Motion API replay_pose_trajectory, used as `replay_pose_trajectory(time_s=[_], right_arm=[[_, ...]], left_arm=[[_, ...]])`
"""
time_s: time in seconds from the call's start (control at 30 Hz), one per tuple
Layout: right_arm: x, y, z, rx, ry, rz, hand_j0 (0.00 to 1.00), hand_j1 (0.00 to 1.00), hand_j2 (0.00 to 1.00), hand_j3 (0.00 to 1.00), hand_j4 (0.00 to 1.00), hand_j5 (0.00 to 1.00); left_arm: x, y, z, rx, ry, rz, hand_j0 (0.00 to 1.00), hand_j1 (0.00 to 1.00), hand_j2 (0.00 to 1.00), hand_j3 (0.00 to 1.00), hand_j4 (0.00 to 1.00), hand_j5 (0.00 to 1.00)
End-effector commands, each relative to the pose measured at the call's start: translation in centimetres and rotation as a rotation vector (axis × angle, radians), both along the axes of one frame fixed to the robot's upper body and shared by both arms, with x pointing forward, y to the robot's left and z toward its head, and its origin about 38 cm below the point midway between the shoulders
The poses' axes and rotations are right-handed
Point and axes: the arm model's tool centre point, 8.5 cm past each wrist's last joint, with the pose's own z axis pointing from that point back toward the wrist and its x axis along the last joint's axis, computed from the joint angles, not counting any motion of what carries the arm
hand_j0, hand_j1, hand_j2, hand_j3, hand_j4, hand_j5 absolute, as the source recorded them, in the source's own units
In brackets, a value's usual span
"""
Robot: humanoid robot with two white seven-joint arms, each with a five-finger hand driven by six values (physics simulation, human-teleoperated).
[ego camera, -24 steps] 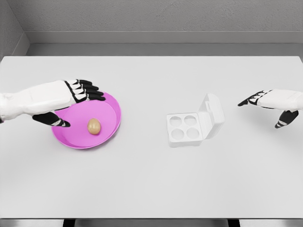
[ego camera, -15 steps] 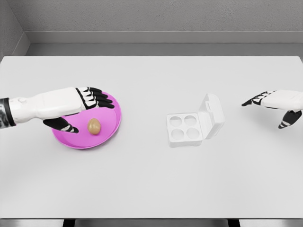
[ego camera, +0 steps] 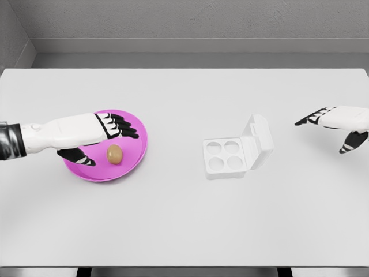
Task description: Pack egg into the box and close the box lid
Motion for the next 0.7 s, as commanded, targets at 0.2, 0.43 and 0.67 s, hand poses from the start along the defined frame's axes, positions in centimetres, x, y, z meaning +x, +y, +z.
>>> replay_pose_trajectory(time_s=[0.2,0.43,0.67], right_arm=[[0.1,0.2,0.1,0.006,-0.004,0.003,1.0,1.0,1.0,1.0,1.0,1.0],[0.1,0.1,0.0,0.006,0.0,0.0,1.0,1.0,1.0,1.0,1.0,1.0],[0.1,0.0,0.0,0.005,0.001,-0.002,1.0,1.0,1.0,1.0,1.0,1.0]], left_arm=[[1.0,-0.6,-0.9,0.023,-0.019,0.02,0.91,0.91,0.91,0.91,0.91,0.91],[1.6,-0.4,-2.0,0.039,-0.007,0.044,0.91,0.91,0.91,0.91,0.91,0.91],[1.3,-0.8,-2.8,0.012,0.037,0.03,0.92,0.92,0.92,0.92,0.92,0.92]])
